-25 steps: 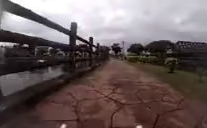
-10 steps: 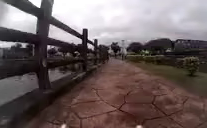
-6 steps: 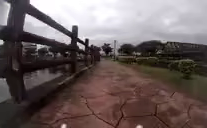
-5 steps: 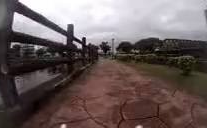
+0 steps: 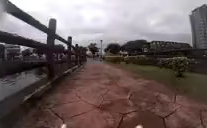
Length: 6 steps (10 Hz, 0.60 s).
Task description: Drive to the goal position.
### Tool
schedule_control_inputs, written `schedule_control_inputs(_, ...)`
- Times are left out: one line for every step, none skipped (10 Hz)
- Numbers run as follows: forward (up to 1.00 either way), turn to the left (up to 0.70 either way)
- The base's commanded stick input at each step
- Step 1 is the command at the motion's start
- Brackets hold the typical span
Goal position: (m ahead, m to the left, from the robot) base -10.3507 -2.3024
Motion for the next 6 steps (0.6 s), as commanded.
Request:
schedule_control_inputs(0.85, 0.01)
schedule_control_inputs(0.85, 0.01)
schedule_control_inputs(0.85, 0.01)
schedule_control_inputs(0.85, 0.01)
schedule_control_inputs(0.85, 0.01)
schedule_control_inputs(0.85, 0.01)
